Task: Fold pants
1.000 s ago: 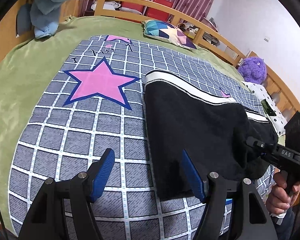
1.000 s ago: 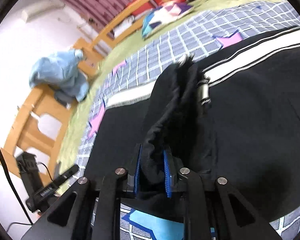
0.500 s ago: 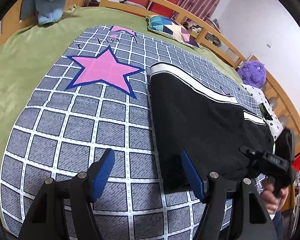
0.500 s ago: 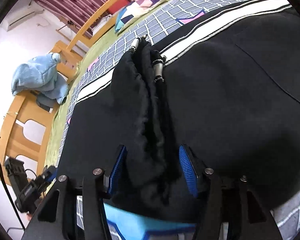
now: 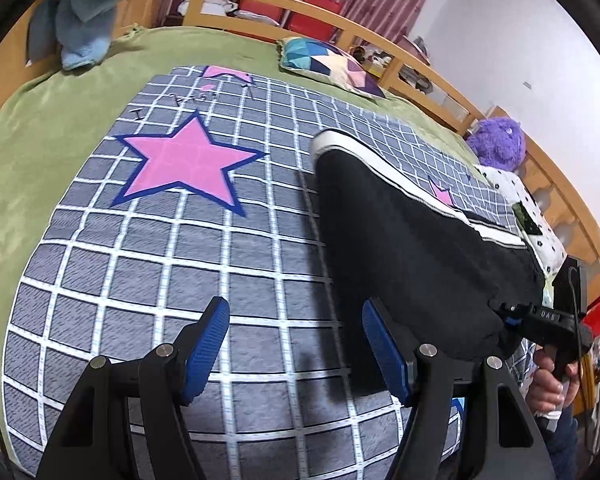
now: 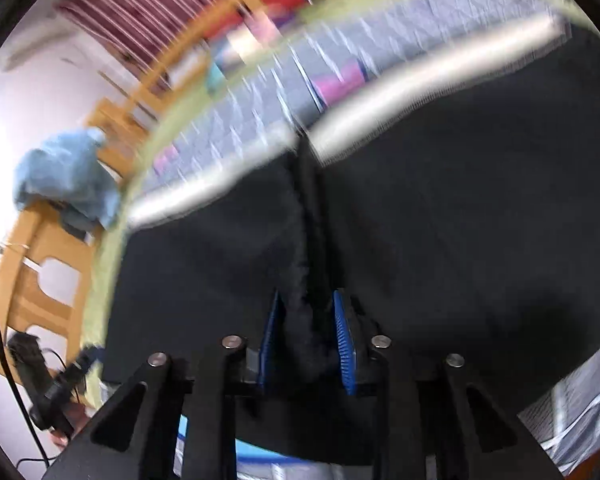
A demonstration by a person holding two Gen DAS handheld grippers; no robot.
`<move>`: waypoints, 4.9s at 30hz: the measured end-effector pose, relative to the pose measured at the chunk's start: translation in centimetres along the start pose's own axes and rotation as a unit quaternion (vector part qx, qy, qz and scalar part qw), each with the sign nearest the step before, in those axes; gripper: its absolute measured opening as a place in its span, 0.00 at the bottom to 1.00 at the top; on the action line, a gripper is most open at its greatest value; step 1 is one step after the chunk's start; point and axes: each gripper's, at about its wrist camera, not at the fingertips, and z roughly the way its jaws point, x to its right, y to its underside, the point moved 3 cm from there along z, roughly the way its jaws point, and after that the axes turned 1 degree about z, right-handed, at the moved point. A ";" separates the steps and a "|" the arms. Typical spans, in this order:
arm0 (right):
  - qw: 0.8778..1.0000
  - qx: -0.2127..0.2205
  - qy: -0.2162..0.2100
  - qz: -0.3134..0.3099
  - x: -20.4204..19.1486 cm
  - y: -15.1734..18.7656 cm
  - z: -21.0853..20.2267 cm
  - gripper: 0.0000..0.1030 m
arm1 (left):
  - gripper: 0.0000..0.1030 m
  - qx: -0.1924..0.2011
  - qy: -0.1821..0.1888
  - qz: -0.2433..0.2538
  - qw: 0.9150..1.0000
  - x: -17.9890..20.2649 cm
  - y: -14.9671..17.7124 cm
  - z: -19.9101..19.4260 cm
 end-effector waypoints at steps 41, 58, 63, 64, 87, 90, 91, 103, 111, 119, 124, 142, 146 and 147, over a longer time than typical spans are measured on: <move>0.989 0.085 0.081 -0.089 -4.5 2.7 -1.2 0.20 | 0.65 -0.024 0.044 0.151 0.987 6.5 3.9 0.1; 0.988 0.145 0.046 -0.023 1.0 2.9 -5.8 0.12 | 0.12 0.047 0.005 0.105 0.993 4.4 3.6 2.1; 0.991 0.124 0.048 -0.018 2.0 4.3 -4.3 0.13 | 0.25 0.028 -0.037 0.147 0.988 5.1 5.3 2.9; 0.991 0.122 0.052 -0.025 1.8 4.3 -4.3 0.13 | 0.33 0.020 -0.049 0.151 0.987 4.9 5.4 2.9; 0.993 0.088 0.056 -0.061 2.0 1.4 -3.0 0.36 | 0.62 -0.040 0.004 0.109 0.993 5.4 2.7 6.8; 0.994 0.089 0.043 -0.054 2.2 1.2 -4.7 0.37 | 0.62 -0.033 0.028 0.092 0.995 5.5 1.3 5.5; 0.993 0.095 0.045 -0.057 2.3 1.0 -5.5 0.38 | 0.62 -0.028 0.035 0.085 0.995 5.6 0.6 5.3; 0.958 0.205 0.175 0.097 16.3 -2.8 -13.0 0.63 | 0.60 -0.059 0.053 0.004 0.997 2.9 -6.5 10.9; 0.957 0.213 0.136 0.143 21.1 -7.5 -11.1 0.63 | 0.60 -0.097 0.096 0.017 0.990 3.8 -7.0 14.9; 0.953 0.208 0.164 0.146 21.0 -10.3 -10.7 0.18 | 0.12 -0.110 0.122 0.007 0.986 5.1 -8.6 14.6; 0.942 0.270 0.179 0.084 13.5 -11.2 -15.0 0.13 | 0.11 -0.065 0.146 0.030 0.987 6.3 -12.2 10.0; 0.980 0.129 0.148 0.042 5.3 -8.7 -0.6 0.25 | 0.38 -0.065 -0.089 0.005 0.994 -10.3 -11.3 7.6; 0.978 0.107 0.177 0.017 4.6 -6.8 -3.3 0.35 | 0.44 -0.038 -0.099 0.007 0.994 -9.8 -11.4 4.9; 0.974 0.113 0.199 0.004 3.9 -6.4 -4.2 0.36 | 0.52 -0.023 -0.099 0.013 0.995 -9.4 -11.5 3.8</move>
